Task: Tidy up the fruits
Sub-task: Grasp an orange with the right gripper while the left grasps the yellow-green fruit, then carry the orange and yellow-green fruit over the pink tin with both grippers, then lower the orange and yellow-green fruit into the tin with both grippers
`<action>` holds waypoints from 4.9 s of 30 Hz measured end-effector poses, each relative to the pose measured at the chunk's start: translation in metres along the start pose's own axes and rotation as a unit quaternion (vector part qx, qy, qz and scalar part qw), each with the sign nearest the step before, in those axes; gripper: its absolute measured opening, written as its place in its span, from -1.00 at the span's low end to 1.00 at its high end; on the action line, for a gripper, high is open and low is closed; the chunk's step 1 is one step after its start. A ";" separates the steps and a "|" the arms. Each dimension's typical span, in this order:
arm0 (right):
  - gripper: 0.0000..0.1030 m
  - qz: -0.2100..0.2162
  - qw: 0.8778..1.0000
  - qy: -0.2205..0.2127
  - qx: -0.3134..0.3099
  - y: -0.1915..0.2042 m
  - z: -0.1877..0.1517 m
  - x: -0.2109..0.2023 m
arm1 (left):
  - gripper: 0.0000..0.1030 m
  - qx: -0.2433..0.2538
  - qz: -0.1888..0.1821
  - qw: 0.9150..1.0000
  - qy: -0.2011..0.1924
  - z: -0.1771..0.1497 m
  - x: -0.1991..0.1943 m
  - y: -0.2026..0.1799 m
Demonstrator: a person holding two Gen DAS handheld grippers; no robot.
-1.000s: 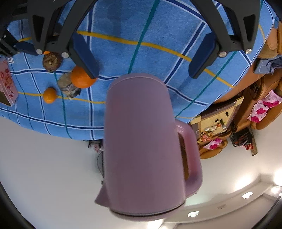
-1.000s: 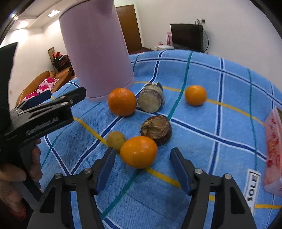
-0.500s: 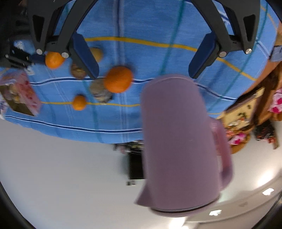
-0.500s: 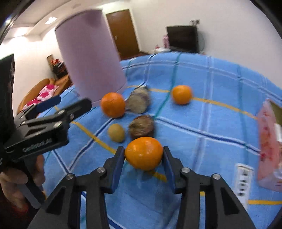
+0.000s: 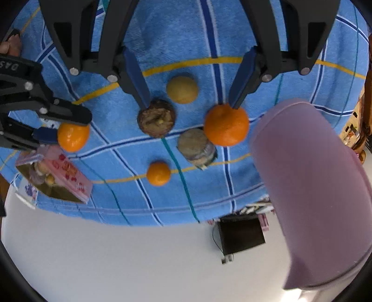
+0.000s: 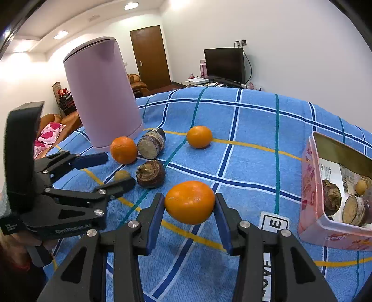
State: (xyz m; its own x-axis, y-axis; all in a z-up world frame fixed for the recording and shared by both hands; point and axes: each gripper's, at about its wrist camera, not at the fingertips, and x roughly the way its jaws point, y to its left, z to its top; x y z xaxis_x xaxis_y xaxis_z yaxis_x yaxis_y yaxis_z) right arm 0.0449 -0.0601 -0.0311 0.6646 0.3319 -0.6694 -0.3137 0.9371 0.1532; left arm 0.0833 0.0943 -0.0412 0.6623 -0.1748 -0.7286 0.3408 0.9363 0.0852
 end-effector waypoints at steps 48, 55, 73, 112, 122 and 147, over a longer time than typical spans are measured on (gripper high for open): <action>-0.12 -0.046 0.993 -0.107 -0.022 -0.012 0.002 -0.035 | -0.38 -0.101 0.092 0.984 -0.116 0.002 -0.051 -0.038; -0.12 -0.060 0.992 -0.109 -0.026 -0.022 -0.004 -0.043 | -0.38 -0.079 0.084 0.986 -0.121 0.009 -0.053 -0.065; -0.12 -0.085 0.989 -0.120 -0.017 -0.055 -0.014 -0.067 | -0.38 -0.073 0.068 0.988 -0.117 0.019 -0.048 -0.105; -0.12 -0.151 0.976 -0.152 0.029 -0.143 -0.023 -0.112 | -0.38 -0.039 0.008 0.989 -0.145 0.065 -0.042 -0.197; -0.12 -0.171 0.972 -0.157 0.034 -0.162 -0.026 -0.120 | -0.38 -0.035 -0.004 0.989 -0.143 0.073 -0.033 -0.215; -0.12 -0.207 0.962 -0.166 0.068 -0.210 -0.030 -0.141 | -0.38 -0.019 -0.031 0.989 -0.140 0.093 -0.021 -0.258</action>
State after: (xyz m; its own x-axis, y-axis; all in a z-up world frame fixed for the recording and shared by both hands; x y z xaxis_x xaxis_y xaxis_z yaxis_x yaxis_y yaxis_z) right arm -0.0030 -0.3065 0.0092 0.9002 -0.0786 -0.4284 0.1021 0.9943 0.0321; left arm 0.0435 -0.1718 0.0148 0.8015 -0.3053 -0.5142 0.3655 0.9306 0.0171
